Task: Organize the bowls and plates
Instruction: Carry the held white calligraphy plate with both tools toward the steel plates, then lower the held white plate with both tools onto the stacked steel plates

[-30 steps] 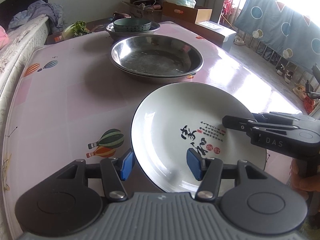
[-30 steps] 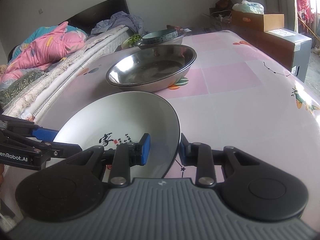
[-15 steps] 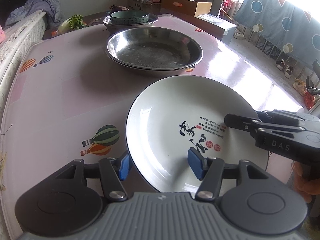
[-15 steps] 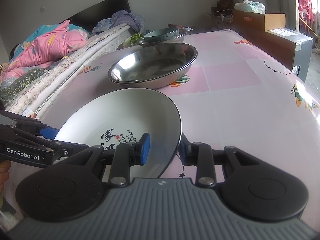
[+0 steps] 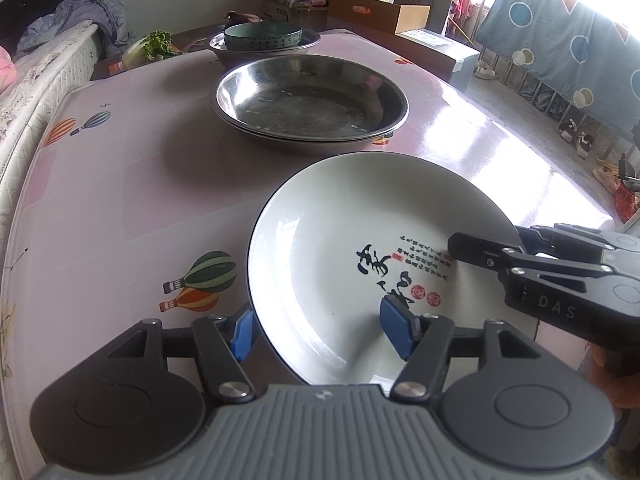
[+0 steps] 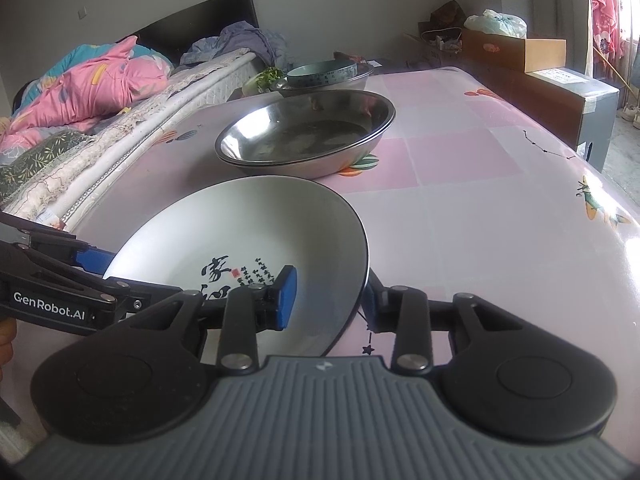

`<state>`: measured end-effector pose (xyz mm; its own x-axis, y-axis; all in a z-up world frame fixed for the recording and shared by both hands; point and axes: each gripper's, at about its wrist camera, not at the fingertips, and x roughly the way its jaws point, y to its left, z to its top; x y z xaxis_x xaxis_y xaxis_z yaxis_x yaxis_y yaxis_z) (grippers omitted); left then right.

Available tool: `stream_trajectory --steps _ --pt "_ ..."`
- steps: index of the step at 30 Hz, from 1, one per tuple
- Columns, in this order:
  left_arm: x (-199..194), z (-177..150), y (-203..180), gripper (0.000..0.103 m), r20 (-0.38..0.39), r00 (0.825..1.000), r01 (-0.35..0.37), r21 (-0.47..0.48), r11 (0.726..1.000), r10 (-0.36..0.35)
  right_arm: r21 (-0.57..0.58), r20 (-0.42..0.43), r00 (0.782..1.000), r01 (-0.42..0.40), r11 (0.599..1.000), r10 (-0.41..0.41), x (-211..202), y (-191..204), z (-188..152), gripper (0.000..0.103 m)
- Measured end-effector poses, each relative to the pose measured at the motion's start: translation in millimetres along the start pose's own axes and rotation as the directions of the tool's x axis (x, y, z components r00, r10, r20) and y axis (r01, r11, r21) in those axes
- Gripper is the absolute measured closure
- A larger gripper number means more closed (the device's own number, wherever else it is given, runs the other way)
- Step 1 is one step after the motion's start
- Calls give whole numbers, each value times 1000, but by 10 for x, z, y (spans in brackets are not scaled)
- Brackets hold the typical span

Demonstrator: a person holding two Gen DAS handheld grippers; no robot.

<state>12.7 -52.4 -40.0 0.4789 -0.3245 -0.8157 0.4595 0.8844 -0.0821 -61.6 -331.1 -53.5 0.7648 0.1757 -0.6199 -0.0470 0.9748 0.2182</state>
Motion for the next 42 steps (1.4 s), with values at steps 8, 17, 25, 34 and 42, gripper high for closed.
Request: stream_trajectory --steps 8,17,25,34,42 --pt "-20 2 -4 39 0 1000 -6 -8 1000 6 9 -11 1000 6 1000 -6 -14 18 24 69" --pt "-58 5 -9 39 10 1000 -2 -11 1000 2 18 -10 1000 4 1000 -4 -23 -2 27 69" --pt "-73 8 -17 39 12 1000 1 -11 1000 -1 23 -4 1000 5 1000 -5 -52 -16 28 69" --pt "-91 9 -27 39 16 1000 -1 -12 1000 1 31 -6 1000 3 1000 -3 -62 -25 31 69" --pt "-148 18 -25 39 27 1000 -2 -15 1000 2 29 2 1000 2 1000 -2 -88 -14 37 69"
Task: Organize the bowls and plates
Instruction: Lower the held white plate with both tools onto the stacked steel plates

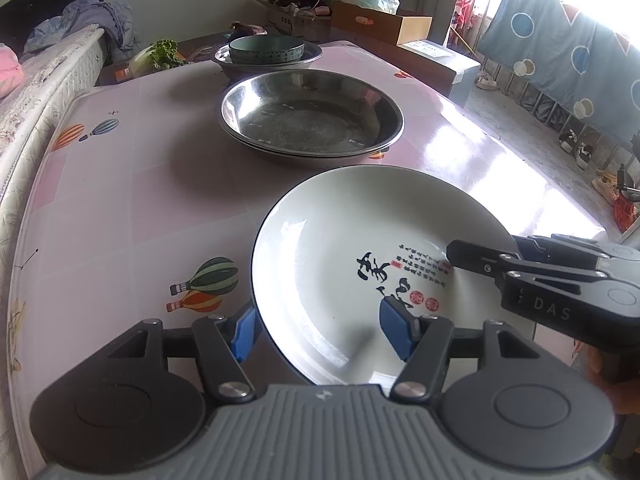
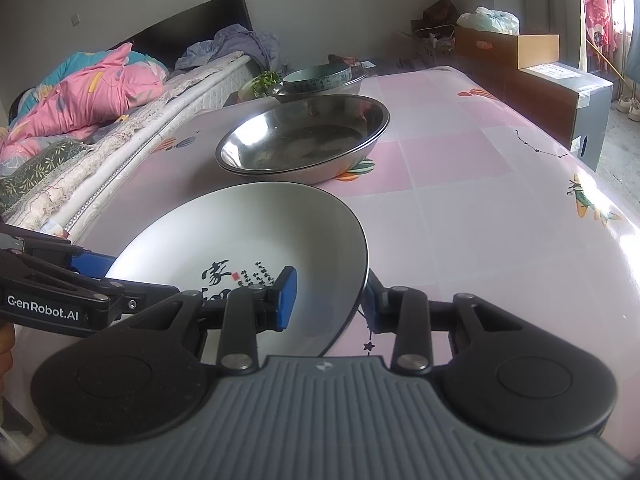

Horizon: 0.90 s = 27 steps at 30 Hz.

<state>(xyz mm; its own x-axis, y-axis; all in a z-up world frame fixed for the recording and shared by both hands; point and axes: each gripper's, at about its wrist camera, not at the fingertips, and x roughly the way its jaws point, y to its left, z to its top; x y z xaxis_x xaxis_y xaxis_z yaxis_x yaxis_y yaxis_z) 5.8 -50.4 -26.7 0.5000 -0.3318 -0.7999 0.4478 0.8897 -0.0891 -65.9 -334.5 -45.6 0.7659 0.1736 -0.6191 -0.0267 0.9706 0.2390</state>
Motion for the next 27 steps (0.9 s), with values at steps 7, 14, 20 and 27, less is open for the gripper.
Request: stream_trajectory --steps 7,14,20,27 --pt "-60 -15 2 39 14 1000 -2 -2 1000 2 -1 8 1000 -2 1000 2 -42 2 -2 69" --pt "-127 -11 9 39 30 1000 -3 -5 1000 4 -4 19 1000 -5 1000 5 -98 15 24 69" --pt "-186 9 19 39 48 999 -3 -10 1000 3 -6 30 1000 -8 1000 8 -133 23 73 69" --pt "-243 59 37 39 69 998 -4 -18 1000 6 -9 43 999 -10 1000 10 -172 55 130 69"
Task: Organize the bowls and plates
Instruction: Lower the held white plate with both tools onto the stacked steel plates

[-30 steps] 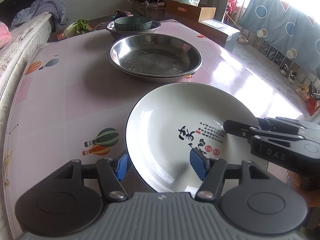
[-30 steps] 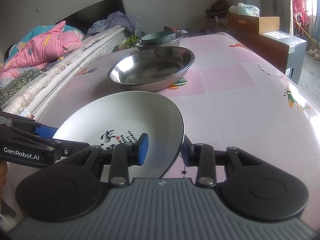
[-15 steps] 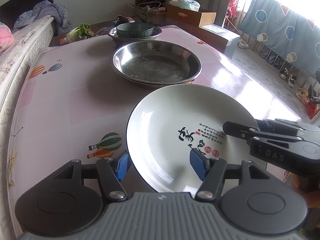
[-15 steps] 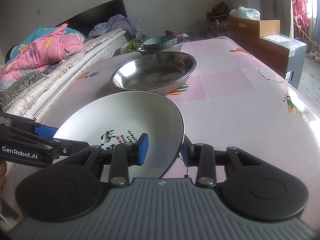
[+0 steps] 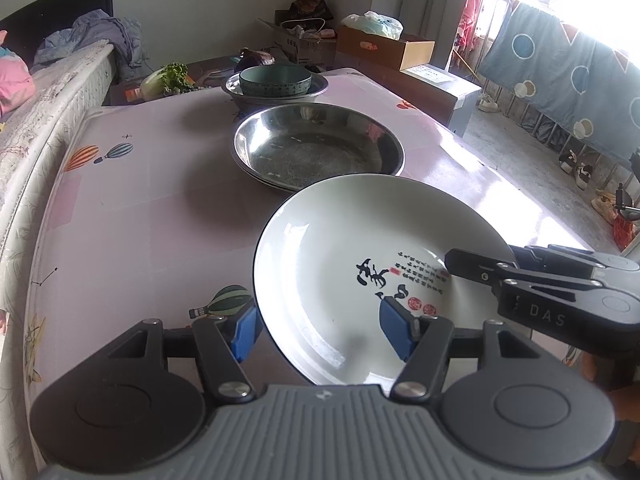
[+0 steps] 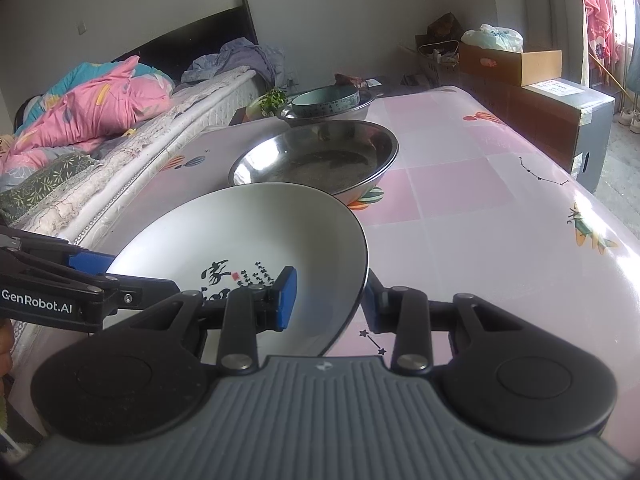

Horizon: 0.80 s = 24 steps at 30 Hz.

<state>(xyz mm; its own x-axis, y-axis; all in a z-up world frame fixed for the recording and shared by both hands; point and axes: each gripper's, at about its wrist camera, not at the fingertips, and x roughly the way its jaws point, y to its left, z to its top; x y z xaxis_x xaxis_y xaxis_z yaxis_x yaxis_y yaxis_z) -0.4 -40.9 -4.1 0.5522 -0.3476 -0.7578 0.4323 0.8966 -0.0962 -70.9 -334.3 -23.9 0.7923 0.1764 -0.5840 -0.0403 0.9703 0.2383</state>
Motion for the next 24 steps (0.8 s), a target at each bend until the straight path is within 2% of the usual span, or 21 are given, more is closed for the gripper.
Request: stream_trajectory --steps 13,24 --pt "-36 140 32 39 18 1000 4 -11 1000 -3 4 1 1000 -3 1000 3 16 22 147 69" --pt "12 419 107 39 33 999 7 -35 999 -6 2 3 1000 -9 1000 9 184 -2 476 69"
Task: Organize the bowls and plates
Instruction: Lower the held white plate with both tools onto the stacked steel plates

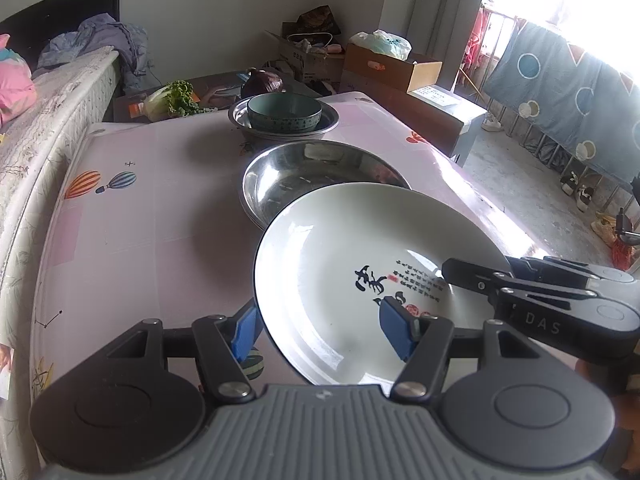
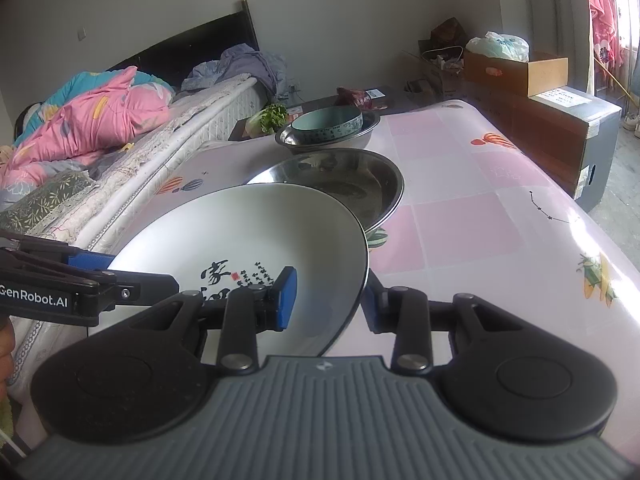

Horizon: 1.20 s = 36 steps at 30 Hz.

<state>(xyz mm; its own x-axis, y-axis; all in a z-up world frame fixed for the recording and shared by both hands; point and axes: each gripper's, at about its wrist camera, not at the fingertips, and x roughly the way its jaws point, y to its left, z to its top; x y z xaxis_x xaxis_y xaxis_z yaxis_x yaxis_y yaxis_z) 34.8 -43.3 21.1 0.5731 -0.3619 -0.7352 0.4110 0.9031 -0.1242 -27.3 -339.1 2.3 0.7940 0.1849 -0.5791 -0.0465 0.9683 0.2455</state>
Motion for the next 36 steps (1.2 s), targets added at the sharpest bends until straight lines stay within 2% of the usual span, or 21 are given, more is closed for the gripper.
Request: stream_trajectory --steps 18,27,36 --pt "504 575 123 39 -13 1000 1 -26 1000 -1 38 -24 1000 7 999 -6 633 -224 577 69" --pt "820 675 195 39 -64 998 -6 -40 999 3 63 -72 997 34 997 -30 981 -341 674 69" --pt "842 776 282 43 -34 999 20 -57 998 -22 84 -88 996 37 996 -29 1138 -408 711 69"
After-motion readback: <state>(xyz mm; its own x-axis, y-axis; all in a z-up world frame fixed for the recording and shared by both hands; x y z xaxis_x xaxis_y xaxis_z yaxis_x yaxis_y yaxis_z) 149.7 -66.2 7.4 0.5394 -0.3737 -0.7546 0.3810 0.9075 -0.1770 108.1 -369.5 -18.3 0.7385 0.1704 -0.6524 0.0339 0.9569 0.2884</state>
